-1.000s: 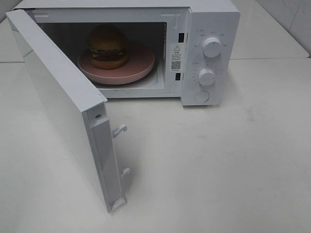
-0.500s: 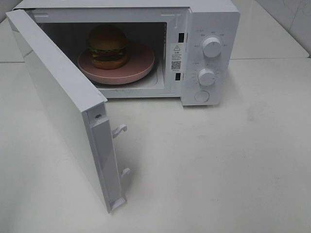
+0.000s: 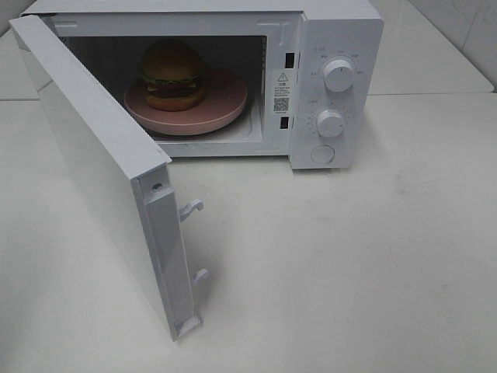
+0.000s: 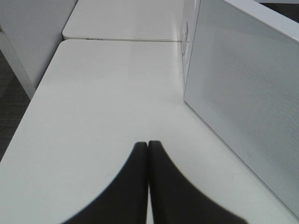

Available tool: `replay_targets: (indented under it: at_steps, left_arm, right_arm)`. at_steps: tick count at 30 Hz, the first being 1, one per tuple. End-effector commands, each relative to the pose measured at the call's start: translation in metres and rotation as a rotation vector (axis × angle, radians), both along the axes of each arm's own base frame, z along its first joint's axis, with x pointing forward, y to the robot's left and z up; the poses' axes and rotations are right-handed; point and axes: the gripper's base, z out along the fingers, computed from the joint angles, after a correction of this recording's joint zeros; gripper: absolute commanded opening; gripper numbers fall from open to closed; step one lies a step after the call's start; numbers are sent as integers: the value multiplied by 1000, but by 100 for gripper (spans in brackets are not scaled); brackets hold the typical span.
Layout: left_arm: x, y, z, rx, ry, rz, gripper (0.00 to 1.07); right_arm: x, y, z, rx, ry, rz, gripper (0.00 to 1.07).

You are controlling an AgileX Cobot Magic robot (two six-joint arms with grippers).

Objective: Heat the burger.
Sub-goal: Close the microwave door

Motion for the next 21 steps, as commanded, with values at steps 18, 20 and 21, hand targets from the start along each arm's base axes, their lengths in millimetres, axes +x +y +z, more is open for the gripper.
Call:
replay_targets:
  at_steps: [18, 20, 21]
  left_arm:
    - [99, 13, -23, 47, -201, 43, 0]
    - [105, 14, -41, 50, -220, 55, 0]
    - [105, 14, -41, 50, -220, 55, 0]
  right_arm:
    - [-4, 0, 1, -4, -43, 2, 74]
    - [-4, 0, 1, -4, -43, 2, 74]
    - [-4, 0, 1, -4, -43, 2, 74]
